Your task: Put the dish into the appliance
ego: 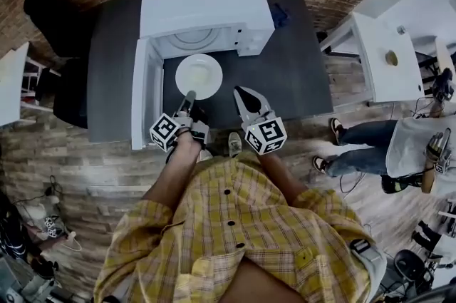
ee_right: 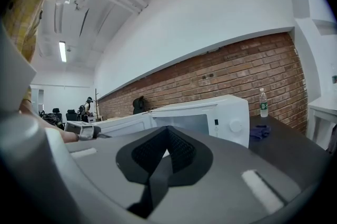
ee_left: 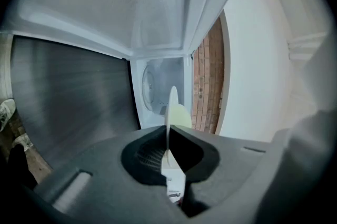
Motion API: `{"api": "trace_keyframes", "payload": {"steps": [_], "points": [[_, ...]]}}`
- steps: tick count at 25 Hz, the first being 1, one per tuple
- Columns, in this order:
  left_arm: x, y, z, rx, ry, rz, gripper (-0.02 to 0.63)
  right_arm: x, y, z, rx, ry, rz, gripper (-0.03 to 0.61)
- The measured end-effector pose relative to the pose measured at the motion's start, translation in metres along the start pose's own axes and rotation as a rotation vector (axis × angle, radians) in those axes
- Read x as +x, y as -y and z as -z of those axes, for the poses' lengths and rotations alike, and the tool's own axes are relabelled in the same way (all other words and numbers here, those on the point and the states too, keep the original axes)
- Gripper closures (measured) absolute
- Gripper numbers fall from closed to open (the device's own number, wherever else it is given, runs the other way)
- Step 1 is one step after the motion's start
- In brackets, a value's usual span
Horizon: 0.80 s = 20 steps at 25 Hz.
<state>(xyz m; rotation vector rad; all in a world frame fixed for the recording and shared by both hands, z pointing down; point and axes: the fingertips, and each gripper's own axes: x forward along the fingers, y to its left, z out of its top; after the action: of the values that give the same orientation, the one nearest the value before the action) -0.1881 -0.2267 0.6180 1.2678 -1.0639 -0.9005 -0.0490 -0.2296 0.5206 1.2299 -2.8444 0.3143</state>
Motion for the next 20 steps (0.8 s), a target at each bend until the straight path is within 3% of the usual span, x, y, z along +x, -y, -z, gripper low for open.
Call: {"api": "trace_keyframes", "payload": {"steps": [10, 15, 20], "points": [[0.047, -0.027, -0.028, -0.038, 0.081, -0.029, 0.606, 0.005, 0.011, 0.003, -0.007, -0.008, -0.017, 0.578], [0.08, -0.037, -0.037, -0.005, 0.067, -0.034, 0.606, 0.006, 0.021, 0.003, -0.006, -0.01, -0.016, 0.578], [0.096, -0.05, -0.042, -0.028, 0.091, -0.054, 0.607, 0.003, 0.024, 0.008, -0.013, -0.033, -0.015, 0.578]]}}
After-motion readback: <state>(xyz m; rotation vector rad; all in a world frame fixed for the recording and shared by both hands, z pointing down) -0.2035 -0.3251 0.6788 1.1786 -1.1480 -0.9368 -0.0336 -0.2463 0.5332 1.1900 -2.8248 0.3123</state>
